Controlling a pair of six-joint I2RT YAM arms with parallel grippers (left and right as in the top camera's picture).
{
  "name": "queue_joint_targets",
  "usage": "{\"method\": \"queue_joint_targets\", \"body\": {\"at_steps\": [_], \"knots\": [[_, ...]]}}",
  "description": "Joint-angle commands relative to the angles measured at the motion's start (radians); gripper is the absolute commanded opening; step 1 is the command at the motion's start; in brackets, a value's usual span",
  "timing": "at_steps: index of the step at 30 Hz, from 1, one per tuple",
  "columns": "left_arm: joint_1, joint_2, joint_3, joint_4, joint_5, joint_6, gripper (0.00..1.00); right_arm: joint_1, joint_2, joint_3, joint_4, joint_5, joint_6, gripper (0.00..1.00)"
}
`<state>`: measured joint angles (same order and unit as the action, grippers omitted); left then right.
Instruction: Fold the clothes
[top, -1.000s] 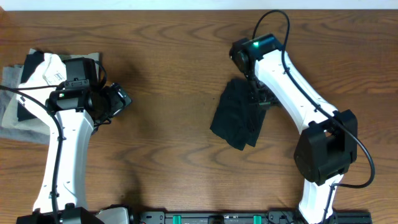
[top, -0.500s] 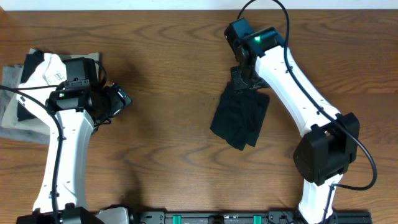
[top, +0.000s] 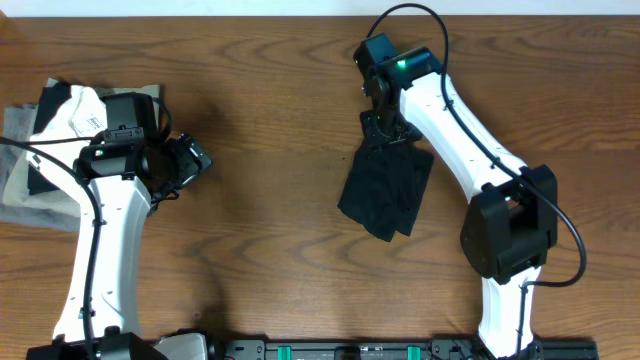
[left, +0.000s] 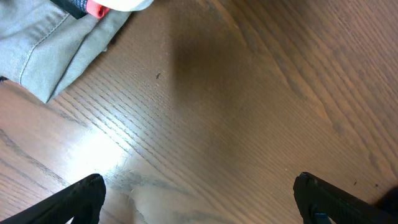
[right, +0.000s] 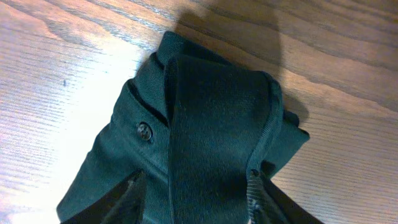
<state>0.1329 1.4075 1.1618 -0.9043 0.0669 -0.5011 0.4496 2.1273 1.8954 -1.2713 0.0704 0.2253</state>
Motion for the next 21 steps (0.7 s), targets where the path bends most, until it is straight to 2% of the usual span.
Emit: {"method": "queue_joint_targets", "body": {"at_steps": [1, 8, 13, 18, 21], "knots": [[0.002, 0.011, 0.000, 0.001, -0.015, -0.010, 0.98, 0.024, 0.019, 0.014, 0.004, 0.009, -0.014, 0.45], [0.002, 0.011, 0.000, 0.000, -0.014, -0.010, 0.98, 0.025, 0.022, 0.014, 0.005, 0.008, -0.018, 0.41], [0.002, 0.011, 0.000, 0.000, -0.014, -0.010, 0.98, 0.024, 0.027, 0.011, 0.006, 0.012, -0.018, 0.30], [0.002, 0.011, 0.000, 0.000, -0.015, -0.010, 0.98, 0.026, 0.054, 0.007, 0.005, 0.038, -0.016, 0.33], [0.002, 0.011, 0.000, 0.000, -0.015, -0.010, 0.98, 0.024, 0.068, 0.007, 0.004, 0.042, -0.015, 0.28]]}}
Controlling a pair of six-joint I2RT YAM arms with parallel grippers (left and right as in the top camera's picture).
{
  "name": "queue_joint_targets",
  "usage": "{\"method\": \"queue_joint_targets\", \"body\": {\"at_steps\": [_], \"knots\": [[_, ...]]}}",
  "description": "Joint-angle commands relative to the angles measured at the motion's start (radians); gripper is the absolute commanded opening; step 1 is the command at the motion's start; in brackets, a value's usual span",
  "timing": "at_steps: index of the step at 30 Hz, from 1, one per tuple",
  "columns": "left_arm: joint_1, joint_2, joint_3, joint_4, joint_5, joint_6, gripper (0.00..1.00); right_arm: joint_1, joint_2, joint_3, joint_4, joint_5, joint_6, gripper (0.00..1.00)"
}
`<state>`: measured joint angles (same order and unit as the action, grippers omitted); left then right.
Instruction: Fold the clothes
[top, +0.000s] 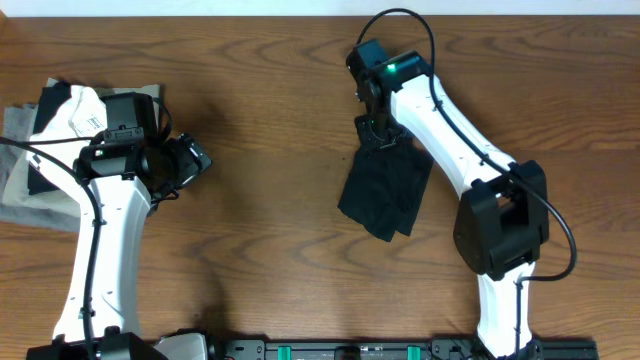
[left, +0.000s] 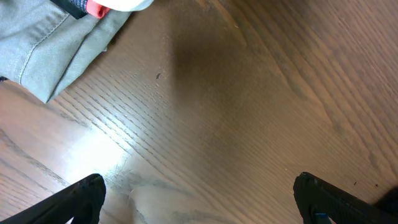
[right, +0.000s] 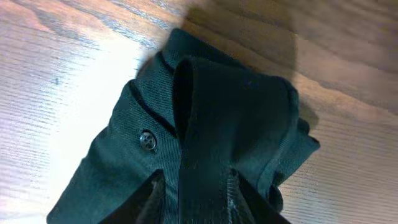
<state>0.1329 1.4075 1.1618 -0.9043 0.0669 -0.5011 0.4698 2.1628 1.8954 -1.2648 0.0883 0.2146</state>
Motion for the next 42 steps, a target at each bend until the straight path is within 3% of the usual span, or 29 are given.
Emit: {"method": "queue_joint_targets", "body": {"at_steps": [1, 10, 19, 29, 38, 40, 42], "knots": [[0.002, 0.011, 0.000, 0.000, -0.015, -0.010, 0.98, 0.003, 0.033, 0.007, -0.002, 0.038, 0.003, 0.25], [0.002, 0.011, 0.000, 0.000, -0.015, -0.010, 0.98, -0.008, 0.029, 0.008, -0.020, 0.133, 0.063, 0.01], [0.002, 0.011, 0.000, 0.001, -0.015, -0.010, 0.98, -0.038, -0.006, 0.010, -0.155, 0.274, 0.176, 0.01], [0.002, 0.011, 0.000, 0.001, -0.015, -0.010, 0.98, -0.069, -0.039, 0.009, -0.426, 0.308, 0.308, 0.01], [0.002, 0.011, 0.000, 0.000, -0.010, -0.010, 0.98, -0.078, -0.071, 0.007, -0.438, 0.200, 0.259, 0.01], [0.002, 0.011, 0.000, 0.000, 0.004, -0.010, 0.98, -0.077, -0.085, 0.007, -0.438, 0.171, 0.229, 0.11], [0.001, 0.011, 0.000, 0.000, 0.008, -0.010, 0.98, -0.074, -0.107, 0.007, -0.438, 0.135, 0.212, 0.33]]}}
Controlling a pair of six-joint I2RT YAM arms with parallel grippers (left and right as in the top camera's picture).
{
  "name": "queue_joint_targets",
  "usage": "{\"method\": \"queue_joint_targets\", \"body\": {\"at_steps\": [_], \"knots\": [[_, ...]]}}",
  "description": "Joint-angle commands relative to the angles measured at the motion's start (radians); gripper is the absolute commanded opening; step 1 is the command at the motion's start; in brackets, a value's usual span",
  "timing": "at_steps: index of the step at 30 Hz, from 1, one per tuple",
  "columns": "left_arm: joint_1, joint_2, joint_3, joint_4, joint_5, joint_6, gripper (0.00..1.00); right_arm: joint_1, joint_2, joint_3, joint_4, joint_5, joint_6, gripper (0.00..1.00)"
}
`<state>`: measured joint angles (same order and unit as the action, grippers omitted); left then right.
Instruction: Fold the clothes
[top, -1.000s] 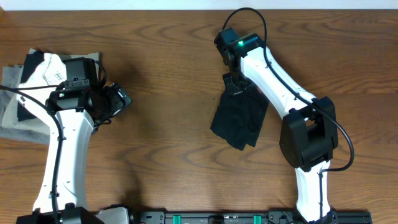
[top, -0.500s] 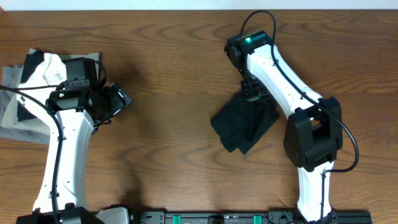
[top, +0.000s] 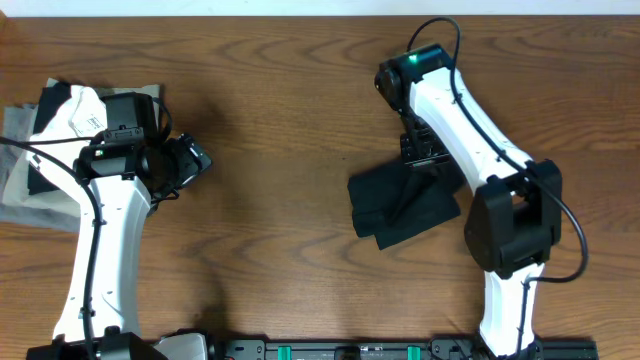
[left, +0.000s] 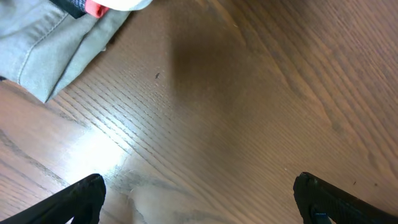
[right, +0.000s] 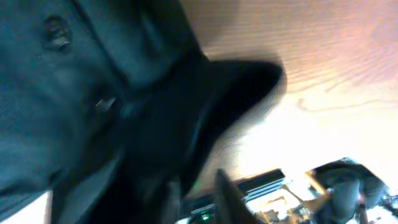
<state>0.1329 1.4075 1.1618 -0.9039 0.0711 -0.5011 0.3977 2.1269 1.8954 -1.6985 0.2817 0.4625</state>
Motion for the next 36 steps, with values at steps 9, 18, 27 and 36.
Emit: {"method": "queue_joint_targets", "body": {"at_steps": [9, 18, 27, 36], "knots": [[-0.006, 0.011, 0.000, 0.008, 0.153, 0.037, 0.98, -0.003, -0.232, 0.007, 0.005, -0.055, -0.065, 0.39], [-0.165, 0.011, 0.000, 0.076, 0.283, 0.146, 0.93, -0.041, -0.280, -0.013, 0.121, -0.182, -0.166, 0.01], [-0.214, 0.011, 0.000, 0.079, 0.178, 0.141, 0.93, -0.036, -0.272, -0.245, 0.298, -0.350, -0.220, 0.01], [-0.214, 0.011, 0.000, 0.083, 0.178, 0.141, 0.94, -0.029, -0.272, -0.500, 0.356, -0.458, -0.239, 0.01]]}}
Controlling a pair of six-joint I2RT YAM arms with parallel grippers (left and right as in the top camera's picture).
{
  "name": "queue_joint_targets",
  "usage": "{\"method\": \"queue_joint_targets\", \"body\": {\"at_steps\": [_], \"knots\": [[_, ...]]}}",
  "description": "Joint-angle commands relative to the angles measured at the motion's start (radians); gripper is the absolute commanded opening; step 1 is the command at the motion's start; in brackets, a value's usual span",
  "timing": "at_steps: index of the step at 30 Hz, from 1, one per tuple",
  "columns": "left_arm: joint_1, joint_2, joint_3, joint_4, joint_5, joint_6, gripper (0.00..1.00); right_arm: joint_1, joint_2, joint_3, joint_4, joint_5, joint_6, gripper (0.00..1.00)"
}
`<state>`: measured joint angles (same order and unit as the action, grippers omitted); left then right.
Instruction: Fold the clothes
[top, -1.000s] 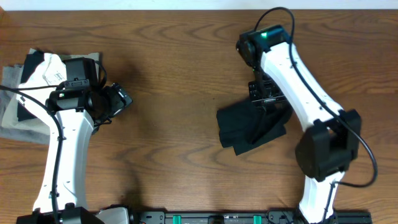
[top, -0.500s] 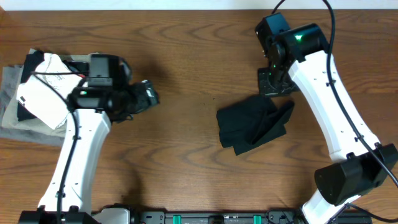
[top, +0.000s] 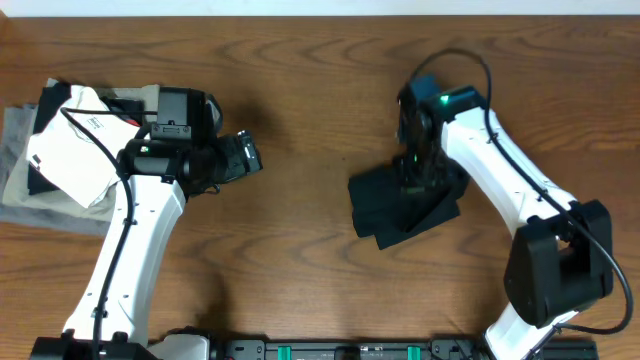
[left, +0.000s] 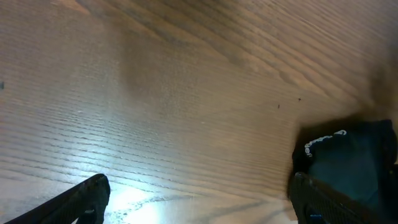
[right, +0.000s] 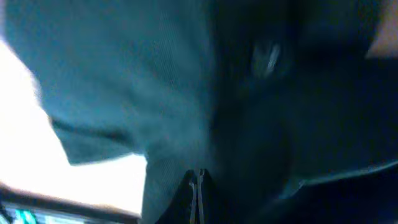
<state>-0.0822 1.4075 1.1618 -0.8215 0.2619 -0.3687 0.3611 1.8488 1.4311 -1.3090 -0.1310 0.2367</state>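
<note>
A dark green garment (top: 385, 215) lies bunched on the wooden table, right of centre. My right gripper (top: 412, 178) is down on its upper edge. The right wrist view is blurred and filled with that dark cloth (right: 124, 74); the right gripper (right: 198, 182) shows its fingers pressed together, shut on a thin layer of it. My left gripper (top: 248, 155) hovers open over bare wood left of the garment. Its own view shows the left gripper (left: 199, 190) with fingers wide apart and the garment's edge (left: 351, 158) at the right.
A pile of clothes sits at the far left edge: a white piece (top: 75, 145) on top of grey cloth (top: 20, 195). Bare wooden table (top: 300, 250) lies between the two arms. A black rail (top: 350, 350) runs along the front edge.
My left arm has swung right, away from the pile, and the dark garment now shows in its view. My right gripper has shifted slightly toward the front, onto the garment, which lies as before.
First my right gripper held the dark garment's top fold with the cloth hanging toward the front. It then closed tighter on the fold. Later the garment lay turned sideways. The left arm stayed by the pile until now, when it stands nearer the garment.
</note>
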Motion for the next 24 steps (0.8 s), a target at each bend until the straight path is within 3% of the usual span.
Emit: {"method": "queue_joint_targets", "body": {"at_steps": [1, 10, 24], "knots": [[0.002, 0.011, 0.000, 0.001, -0.013, 0.009, 0.94, 0.008, 0.006, -0.047, -0.057, -0.045, -0.013, 0.01], [0.002, 0.011, 0.000, 0.009, -0.013, 0.009, 0.94, 0.021, 0.003, -0.093, -0.161, -0.045, 0.028, 0.01], [0.002, 0.011, 0.000, 0.013, -0.013, 0.009, 0.94, -0.019, -0.144, 0.041, 0.121, 0.000, 0.053, 0.01]]}}
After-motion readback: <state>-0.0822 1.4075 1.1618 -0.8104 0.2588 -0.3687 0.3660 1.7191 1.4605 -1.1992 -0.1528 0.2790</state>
